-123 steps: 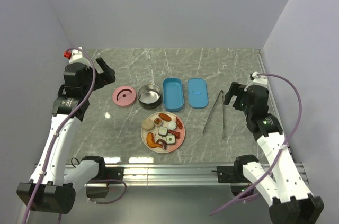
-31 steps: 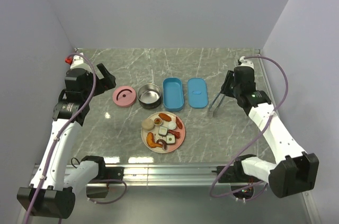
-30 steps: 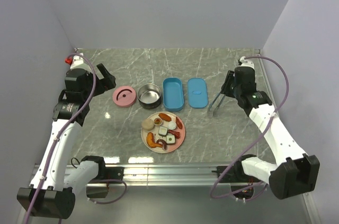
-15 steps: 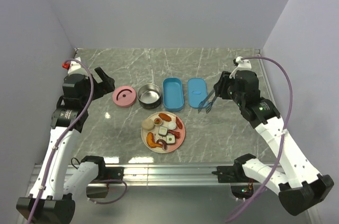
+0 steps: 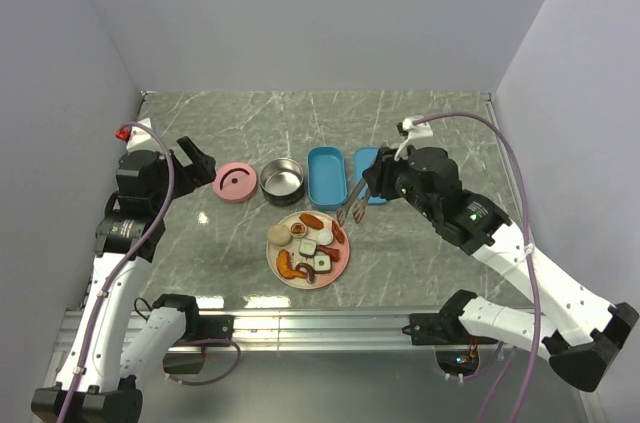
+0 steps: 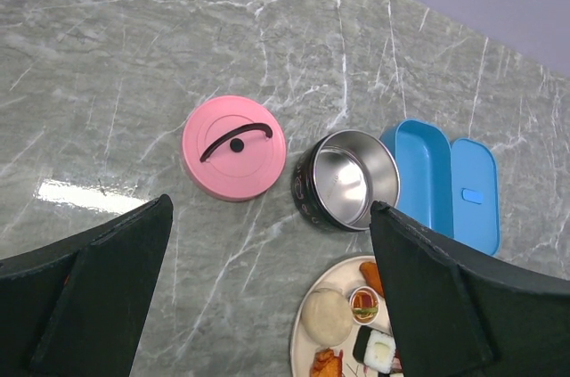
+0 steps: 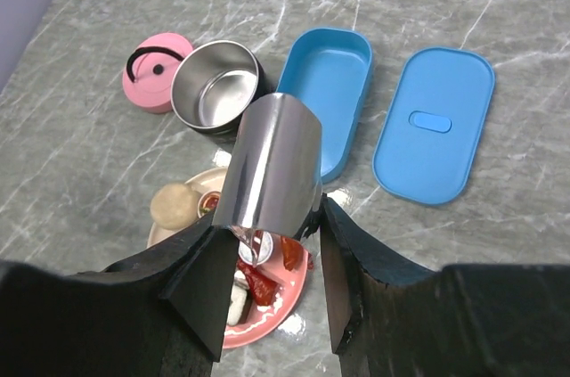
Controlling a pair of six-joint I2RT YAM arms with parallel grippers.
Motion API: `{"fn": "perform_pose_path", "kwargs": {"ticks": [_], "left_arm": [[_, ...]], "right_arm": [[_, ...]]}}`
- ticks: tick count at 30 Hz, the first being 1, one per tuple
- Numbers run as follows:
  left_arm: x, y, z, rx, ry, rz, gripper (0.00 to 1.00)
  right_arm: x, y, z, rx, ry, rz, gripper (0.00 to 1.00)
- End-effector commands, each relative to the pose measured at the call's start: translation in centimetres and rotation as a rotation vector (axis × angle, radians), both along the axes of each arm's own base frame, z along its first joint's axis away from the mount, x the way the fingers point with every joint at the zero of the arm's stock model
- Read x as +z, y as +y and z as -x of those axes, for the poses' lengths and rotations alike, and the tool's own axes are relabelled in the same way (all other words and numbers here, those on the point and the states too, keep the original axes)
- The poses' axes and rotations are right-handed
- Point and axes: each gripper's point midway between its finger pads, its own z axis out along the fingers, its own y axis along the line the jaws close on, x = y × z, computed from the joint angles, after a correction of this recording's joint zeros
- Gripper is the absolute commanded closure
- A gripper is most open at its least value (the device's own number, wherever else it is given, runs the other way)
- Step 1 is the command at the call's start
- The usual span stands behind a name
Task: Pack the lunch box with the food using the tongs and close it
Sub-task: Pick up the food using the clamp
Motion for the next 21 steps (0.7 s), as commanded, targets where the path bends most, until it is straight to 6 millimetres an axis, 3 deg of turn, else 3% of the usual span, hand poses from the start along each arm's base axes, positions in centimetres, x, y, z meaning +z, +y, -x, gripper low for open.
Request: {"fn": "perform_pose_path", "kwargs": {"ticks": [1,7,21], "left_arm": [[0.5,-0.1,0.4,-0.004,-0.018,0.014,0.01],[0.4,0.0,0.5,0.001,-0.020,0.010,0.01],[0.2,-0.1,0.2,0.001,-0.023,0.014,0.01]], "right_arm": [[2.3,0.7,-1.2,-0.049,-0.092,-0.034,0.53],[0.3,2.1,-0.6,-0.013,-0.093,0.010,0.53],[-3.3,2.5,0.8,0.015,-0.057,0.097,0.54]]}}
